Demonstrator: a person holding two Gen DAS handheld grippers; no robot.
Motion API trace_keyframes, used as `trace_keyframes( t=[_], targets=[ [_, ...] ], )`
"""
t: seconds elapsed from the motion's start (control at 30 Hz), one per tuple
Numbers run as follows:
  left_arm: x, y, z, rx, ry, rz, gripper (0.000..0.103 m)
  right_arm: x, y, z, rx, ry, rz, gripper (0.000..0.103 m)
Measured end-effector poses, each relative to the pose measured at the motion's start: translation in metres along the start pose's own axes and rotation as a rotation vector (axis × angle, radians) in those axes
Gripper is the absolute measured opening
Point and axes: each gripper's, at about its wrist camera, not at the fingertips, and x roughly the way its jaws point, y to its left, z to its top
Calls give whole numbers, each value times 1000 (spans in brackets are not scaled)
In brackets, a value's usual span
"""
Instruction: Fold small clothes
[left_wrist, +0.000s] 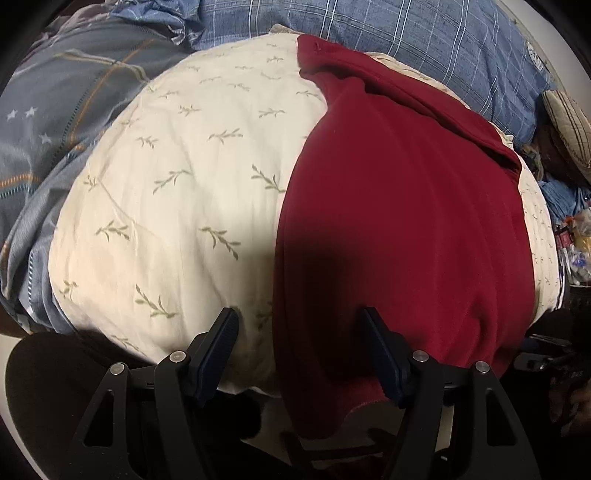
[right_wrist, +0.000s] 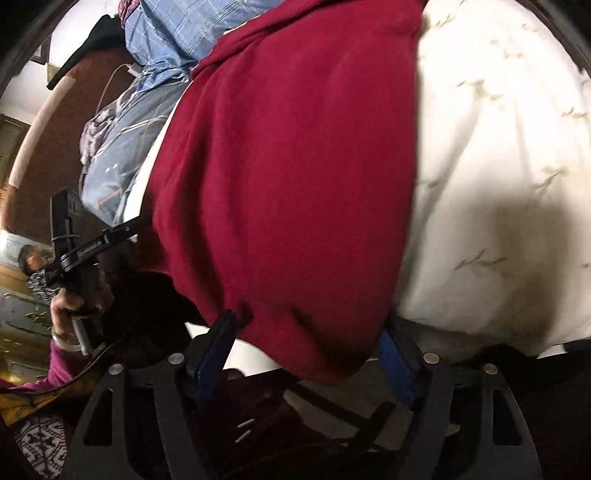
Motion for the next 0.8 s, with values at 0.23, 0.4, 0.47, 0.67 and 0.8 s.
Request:
trace_keyframes(
  t=[0.23, 0.4, 0.47, 0.67, 0.8],
  targets=[
    [4, -1, -6, 4, 80, -63, 68, 16, 1, -4, -16, 64, 49, 76],
    [11, -3, -5, 19, 104, -70, 66, 26, 9, -5, -27, 75, 55, 74],
    [12, -6, -4, 32, 103, -56, 66, 26, 12, -5, -43, 76, 54, 61],
    [15, -19, -12, 54, 88, -30, 64, 29, 12, -7, -39, 74, 54, 21],
    [13, -26, -17, 69, 80, -20, 28, 17, 26, -9, -80, 31, 88, 15]
  ],
)
